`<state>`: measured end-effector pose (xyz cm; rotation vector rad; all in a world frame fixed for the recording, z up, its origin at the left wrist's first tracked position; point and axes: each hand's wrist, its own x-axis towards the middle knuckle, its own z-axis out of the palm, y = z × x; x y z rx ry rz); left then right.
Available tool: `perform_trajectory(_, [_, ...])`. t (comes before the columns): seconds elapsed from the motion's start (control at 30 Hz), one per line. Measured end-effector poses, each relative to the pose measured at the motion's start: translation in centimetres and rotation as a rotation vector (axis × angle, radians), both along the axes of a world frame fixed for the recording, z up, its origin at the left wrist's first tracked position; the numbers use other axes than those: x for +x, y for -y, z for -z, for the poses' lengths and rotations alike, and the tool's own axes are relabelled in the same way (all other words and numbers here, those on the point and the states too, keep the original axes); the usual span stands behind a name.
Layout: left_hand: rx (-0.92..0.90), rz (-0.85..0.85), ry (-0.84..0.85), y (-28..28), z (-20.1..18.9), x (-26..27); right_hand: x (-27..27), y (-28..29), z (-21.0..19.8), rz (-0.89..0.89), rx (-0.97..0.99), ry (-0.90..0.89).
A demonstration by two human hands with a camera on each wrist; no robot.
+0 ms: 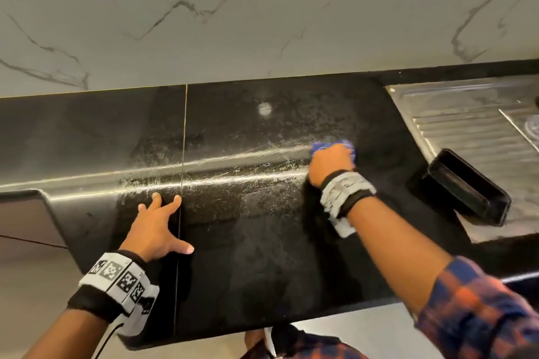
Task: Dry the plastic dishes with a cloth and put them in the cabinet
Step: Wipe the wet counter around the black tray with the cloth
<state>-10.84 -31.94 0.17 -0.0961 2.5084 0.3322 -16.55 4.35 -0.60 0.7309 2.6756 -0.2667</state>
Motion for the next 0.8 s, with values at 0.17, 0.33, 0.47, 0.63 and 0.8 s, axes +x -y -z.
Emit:
perform_trajectory(0.17, [0.027,-0.002,-0.019,0.2,-0.5,0.3,5.0,16.3,0.6,-0.437,-0.014,-0.032])
perform_trajectory(0.33, [0.127,-0.018,-0.073,1.3,-0.3,1.5,9.1,18.7,0.8,-0.962,-0.115,-0.062])
perform_trajectory(0.47, [0.212,-0.011,-0.075,2.4,-0.1,4.1,11.3,12.0,1.0,-1.017,-0.171,-0.115])
perform_trajectory(0.63, [0.156,0.045,-0.049,3.9,0.7,7.9,11.0,-3.6,1.9,-0.55,-0.123,-0.3])
perform_trajectory(0.8, [0.108,0.069,-0.072,3.6,1.6,11.3,10.7,-12.7,2.1,-0.146,0.065,-0.121])
